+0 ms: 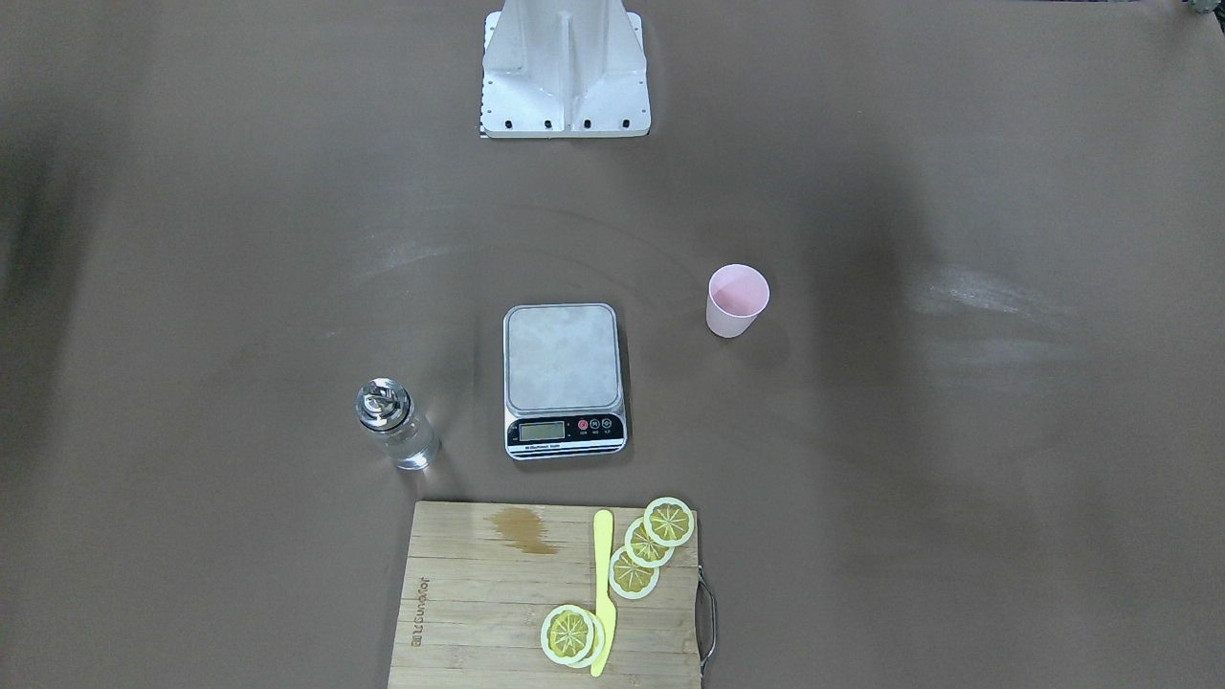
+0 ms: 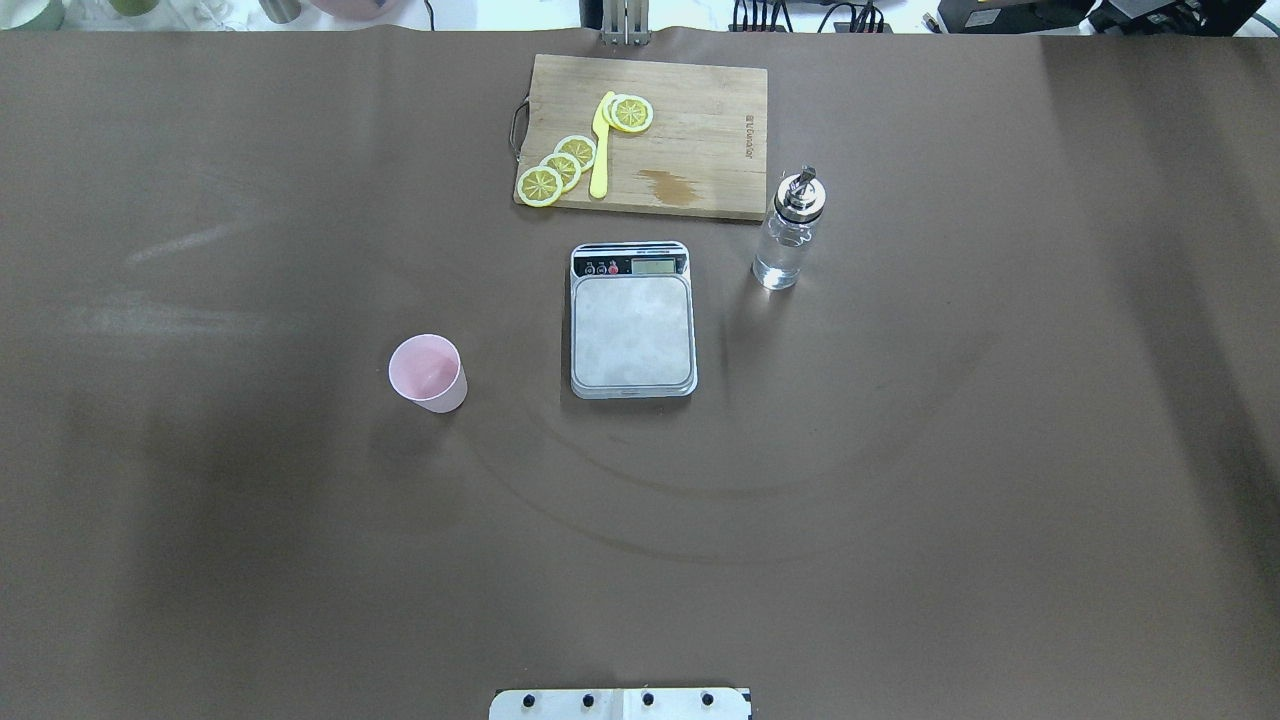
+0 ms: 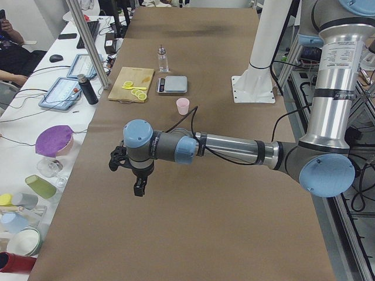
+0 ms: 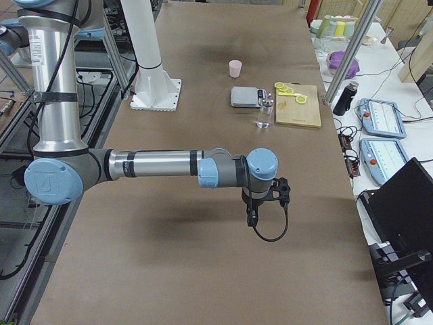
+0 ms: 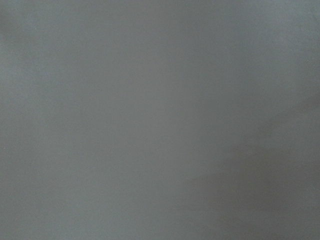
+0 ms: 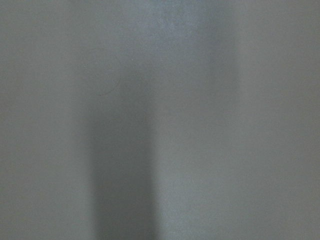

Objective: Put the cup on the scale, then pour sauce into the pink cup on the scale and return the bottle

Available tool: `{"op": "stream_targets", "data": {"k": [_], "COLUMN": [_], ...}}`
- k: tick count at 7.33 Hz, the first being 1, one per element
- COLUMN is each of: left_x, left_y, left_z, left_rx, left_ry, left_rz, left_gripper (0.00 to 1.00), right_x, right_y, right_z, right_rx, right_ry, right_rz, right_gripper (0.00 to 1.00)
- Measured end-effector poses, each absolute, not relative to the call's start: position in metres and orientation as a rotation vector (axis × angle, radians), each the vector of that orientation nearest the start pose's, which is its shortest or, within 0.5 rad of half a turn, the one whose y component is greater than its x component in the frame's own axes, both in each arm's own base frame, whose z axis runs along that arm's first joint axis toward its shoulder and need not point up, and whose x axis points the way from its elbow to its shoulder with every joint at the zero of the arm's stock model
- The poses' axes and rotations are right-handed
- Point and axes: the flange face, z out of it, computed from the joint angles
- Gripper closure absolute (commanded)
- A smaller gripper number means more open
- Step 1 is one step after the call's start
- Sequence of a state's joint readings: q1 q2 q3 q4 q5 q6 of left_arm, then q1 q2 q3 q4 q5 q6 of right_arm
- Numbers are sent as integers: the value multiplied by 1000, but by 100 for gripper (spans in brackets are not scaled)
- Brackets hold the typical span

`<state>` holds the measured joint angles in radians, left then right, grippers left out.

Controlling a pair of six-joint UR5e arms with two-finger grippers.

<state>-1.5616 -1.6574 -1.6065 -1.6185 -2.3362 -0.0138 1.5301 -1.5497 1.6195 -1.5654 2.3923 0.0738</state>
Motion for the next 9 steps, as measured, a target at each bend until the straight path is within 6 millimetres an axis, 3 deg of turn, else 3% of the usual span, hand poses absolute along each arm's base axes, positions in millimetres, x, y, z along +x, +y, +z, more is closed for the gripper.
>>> {"op": "stream_targets", "data": {"k": [6,9], "left_x": [-59,-58], "left_y": [-538,-541], "left_z": [588,599], "left_rx": [166,142], "left_ry": [763,733], "left_rz": [75,60], "left_gripper": [2,2], "right_x": [40,40], "right_y": [-508,-509], "right_z": [619,617], "right_rx": [25,30], "right_ry": [-824,-821], "right_rz": [3,1], "right_gripper": [0,0]}}
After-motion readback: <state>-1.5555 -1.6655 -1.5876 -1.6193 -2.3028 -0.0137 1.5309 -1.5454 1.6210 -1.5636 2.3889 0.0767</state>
